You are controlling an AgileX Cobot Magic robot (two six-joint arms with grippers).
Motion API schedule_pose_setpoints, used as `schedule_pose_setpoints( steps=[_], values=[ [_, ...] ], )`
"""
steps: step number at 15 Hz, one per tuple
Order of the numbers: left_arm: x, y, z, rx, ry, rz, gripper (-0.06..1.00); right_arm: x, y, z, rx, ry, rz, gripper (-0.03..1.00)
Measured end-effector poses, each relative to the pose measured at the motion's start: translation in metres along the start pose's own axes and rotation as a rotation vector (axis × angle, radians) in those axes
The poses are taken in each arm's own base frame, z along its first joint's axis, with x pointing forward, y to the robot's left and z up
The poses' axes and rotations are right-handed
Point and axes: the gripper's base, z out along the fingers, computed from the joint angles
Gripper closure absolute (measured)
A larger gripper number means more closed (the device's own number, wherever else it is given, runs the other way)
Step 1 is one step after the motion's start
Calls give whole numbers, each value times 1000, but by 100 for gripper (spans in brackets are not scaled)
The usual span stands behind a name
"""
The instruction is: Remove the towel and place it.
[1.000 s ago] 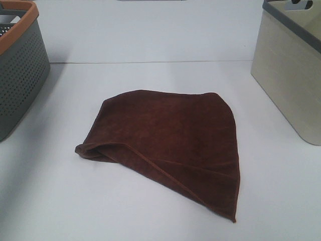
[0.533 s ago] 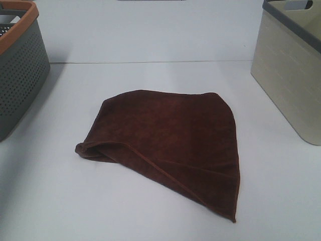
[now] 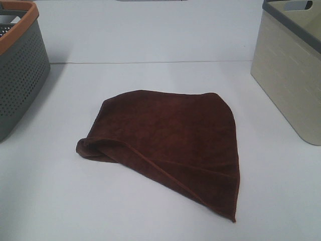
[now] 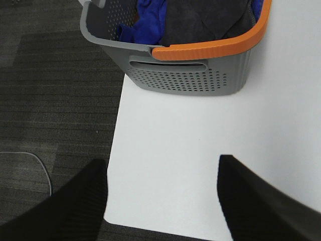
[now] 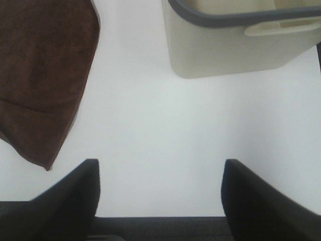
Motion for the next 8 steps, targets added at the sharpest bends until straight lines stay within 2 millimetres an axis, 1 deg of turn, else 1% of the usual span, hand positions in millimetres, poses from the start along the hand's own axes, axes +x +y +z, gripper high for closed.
schedule_pose_setpoints(
  steps=[1, 2, 3, 5, 6, 8],
  values=[
    [9, 0, -5, -3, -30, -4, 33, 21, 0, -9, 2, -39, -2, 37],
    [16, -3, -6, 7, -62, -8, 33, 39, 0, -15, 8, -90, -7, 37],
    [23, -5, -6, 19, -99, -11, 33, 53, -1, -22, 20, -154, -17, 37],
    [39, -12, -4, 52, -129, 34, 33, 75, -2, -30, 44, -223, -55, 37],
    [43, -13, -3, 55, -131, 48, 33, 79, -2, -31, 45, -230, -64, 37],
    [61, -13, -8, 57, -173, 70, 33, 97, -1, -41, 49, -271, -84, 37]
  ],
)
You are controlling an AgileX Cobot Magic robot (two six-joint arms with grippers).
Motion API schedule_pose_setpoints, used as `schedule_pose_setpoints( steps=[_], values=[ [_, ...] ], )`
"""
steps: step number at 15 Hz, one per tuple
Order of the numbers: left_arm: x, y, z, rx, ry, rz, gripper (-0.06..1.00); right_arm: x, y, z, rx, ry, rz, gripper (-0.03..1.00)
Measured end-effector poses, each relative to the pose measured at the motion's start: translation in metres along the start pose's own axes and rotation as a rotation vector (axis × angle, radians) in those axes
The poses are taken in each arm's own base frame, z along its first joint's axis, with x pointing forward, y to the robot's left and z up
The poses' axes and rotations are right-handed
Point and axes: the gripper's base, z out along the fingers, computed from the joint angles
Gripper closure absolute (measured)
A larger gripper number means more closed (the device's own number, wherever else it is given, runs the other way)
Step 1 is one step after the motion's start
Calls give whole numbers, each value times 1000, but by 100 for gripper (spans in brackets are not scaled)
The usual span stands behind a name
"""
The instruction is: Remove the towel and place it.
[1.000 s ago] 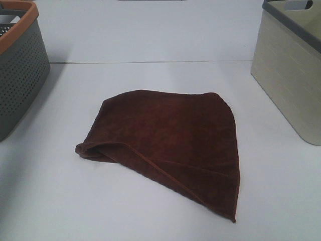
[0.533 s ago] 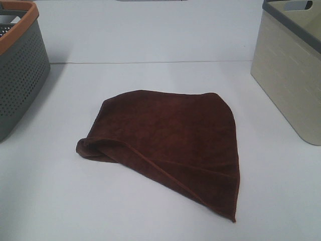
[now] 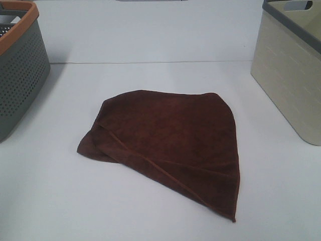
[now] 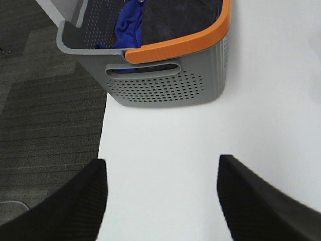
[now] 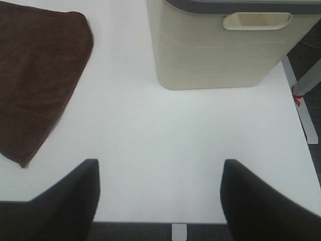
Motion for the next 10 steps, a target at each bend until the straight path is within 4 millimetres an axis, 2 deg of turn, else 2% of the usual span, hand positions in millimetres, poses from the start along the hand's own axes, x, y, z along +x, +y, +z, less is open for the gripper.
schedule_pose_setpoints(
  steps=[3, 4, 7, 10],
  values=[
    [30, -1, -22, -18, -120, -20, 33, 25, 2, -10, 5, -58, -4, 37],
    [50, -3, -30, -29, -182, -32, 33, 42, 4, -11, 7, -86, -6, 37],
    [73, -6, -35, -26, -243, -65, 33, 58, 5, 0, 5, -58, -6, 37],
    [89, -14, -21, 8, -225, -97, 33, 61, 5, 6, 4, -44, -6, 37]
  ],
)
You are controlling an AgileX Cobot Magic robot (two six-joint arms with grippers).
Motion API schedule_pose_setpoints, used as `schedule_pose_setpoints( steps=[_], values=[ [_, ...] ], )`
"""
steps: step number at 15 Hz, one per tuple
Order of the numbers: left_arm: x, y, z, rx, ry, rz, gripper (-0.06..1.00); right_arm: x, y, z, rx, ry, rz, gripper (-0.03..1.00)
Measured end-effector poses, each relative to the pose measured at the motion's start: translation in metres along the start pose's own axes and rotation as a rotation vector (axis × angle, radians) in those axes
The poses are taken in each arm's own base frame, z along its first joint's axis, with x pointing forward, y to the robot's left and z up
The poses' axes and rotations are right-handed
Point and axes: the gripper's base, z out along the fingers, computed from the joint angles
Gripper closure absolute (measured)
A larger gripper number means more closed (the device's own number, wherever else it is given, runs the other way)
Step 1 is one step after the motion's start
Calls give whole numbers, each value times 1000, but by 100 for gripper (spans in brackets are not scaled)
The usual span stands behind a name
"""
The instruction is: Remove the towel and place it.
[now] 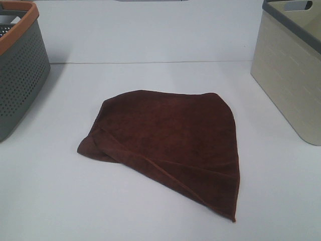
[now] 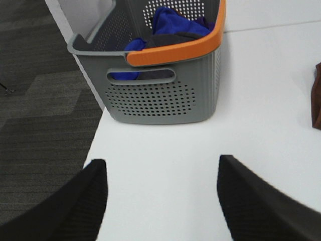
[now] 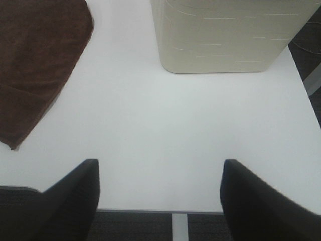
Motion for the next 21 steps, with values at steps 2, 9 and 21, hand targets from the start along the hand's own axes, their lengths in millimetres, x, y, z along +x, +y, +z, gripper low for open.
schedule_pose_setpoints(
  steps=[2, 9, 21],
  values=[
    [9, -8, 10, 66, 44, -20, 33, 0, 0, 0, 0, 0, -1, 37],
    [10, -21, 15, 196, 27, -33, 29, 0, 0, 0, 0, 0, -9, 37],
    [10, -21, 15, 196, 27, -32, -5, 0, 2, 0, -19, -4, -22, 2]
  ],
)
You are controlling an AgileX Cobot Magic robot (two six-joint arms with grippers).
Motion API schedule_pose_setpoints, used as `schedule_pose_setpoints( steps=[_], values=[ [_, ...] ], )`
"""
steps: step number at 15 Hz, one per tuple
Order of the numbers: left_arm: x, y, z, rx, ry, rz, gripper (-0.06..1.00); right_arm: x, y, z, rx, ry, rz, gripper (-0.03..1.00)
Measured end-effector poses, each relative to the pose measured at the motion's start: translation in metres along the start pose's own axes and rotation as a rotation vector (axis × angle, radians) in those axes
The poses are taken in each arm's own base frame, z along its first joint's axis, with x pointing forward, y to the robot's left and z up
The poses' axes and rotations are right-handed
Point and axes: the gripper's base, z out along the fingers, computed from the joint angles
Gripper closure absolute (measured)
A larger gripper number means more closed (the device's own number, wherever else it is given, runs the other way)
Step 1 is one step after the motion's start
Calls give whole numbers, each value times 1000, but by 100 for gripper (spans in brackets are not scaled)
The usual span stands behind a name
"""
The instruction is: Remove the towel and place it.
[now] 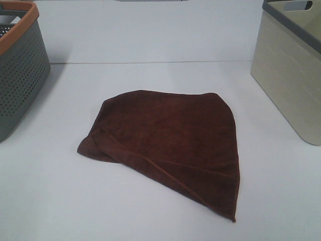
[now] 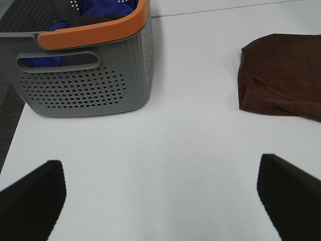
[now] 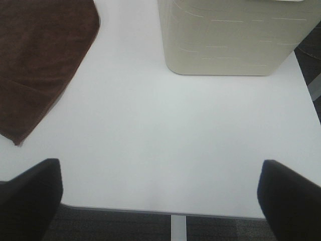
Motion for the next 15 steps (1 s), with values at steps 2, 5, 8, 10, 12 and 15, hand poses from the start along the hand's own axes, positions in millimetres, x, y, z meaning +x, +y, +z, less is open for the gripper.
schedule_pose_setpoints(
  steps=[2, 5, 8, 10, 12, 15],
  values=[
    [0, 0, 0, 0, -1, 2, -5, 0, 0, 0, 1, -5, 0, 2],
    [0, 0, 0, 0, -1, 2, -5, -1, 1, 0, -10, -6, 28, 2],
    [0, 0, 0, 0, -1, 2, -5, -1, 1, 0, -16, -7, 46, 2],
    [0, 0, 0, 0, -1, 3, -5, -1, 2, 0, -20, -7, 54, 2],
    [0, 0, 0, 0, -1, 3, -5, -1, 2, 0, -20, -7, 56, 2],
    [0, 0, 0, 1, -1, 3, -5, -1, 2, 0, -20, -7, 56, 2]
  ],
)
